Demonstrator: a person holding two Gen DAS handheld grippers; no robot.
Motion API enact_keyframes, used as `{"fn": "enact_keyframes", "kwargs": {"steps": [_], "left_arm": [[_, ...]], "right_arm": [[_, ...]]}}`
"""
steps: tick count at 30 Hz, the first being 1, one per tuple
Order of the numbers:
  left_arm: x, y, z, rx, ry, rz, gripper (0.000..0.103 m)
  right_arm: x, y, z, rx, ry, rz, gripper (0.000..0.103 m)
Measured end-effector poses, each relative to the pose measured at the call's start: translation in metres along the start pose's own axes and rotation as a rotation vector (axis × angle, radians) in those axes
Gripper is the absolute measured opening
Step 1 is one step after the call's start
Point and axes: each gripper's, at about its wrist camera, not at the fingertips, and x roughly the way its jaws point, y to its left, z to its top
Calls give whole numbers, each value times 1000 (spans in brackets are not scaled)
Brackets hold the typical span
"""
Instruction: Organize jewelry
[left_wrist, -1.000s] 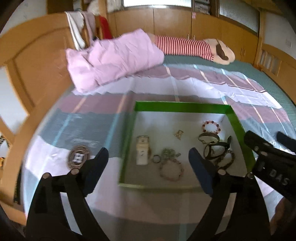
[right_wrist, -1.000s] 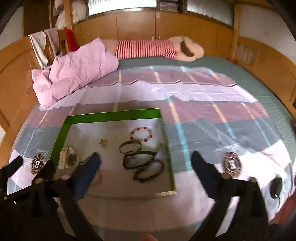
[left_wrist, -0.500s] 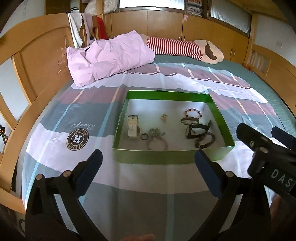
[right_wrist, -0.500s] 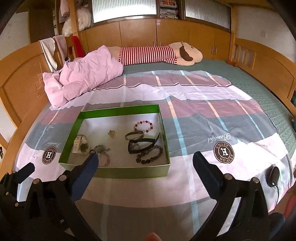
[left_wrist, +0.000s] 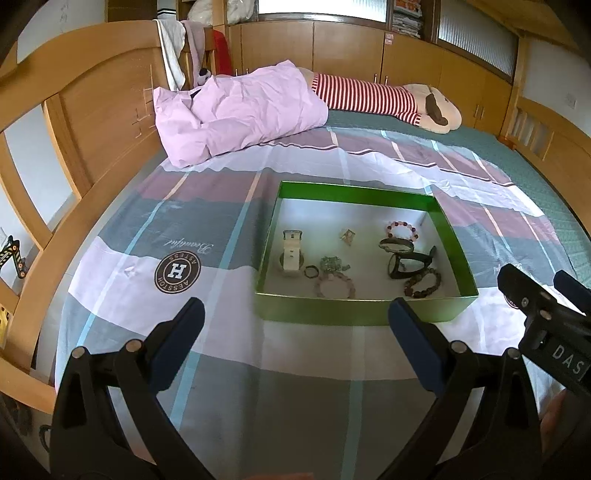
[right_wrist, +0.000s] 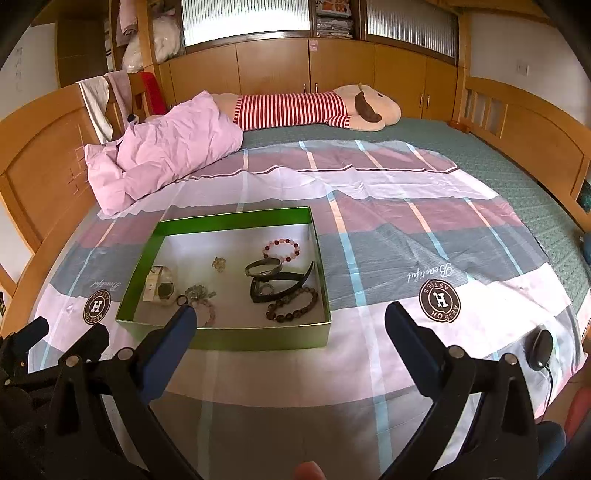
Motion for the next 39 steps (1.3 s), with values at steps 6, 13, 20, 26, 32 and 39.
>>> {"fn": "enact_keyframes", "kwargs": {"steps": [6, 13, 20, 26, 32, 39], "left_arm": [[-4, 0, 4, 12, -11, 0, 99], [-4, 1, 4, 10, -9, 2, 99], [-4, 0, 4, 10, -10, 3, 99], [-3, 2, 4, 16, -8, 4, 99], [-2, 4, 5, 10, -7, 0, 99], [-1, 5, 5, 24, -5, -6, 99]], "right_arm": [[-2, 1, 2, 2, -6, -2, 99], [-3, 2, 2, -2, -4, -2, 99], [-3, 2, 2, 0, -4, 0, 99], [-2, 1, 1, 1, 1, 1, 99], [0, 0, 0, 1, 4, 1, 99], [4, -2, 0, -2, 9, -2, 100]]}}
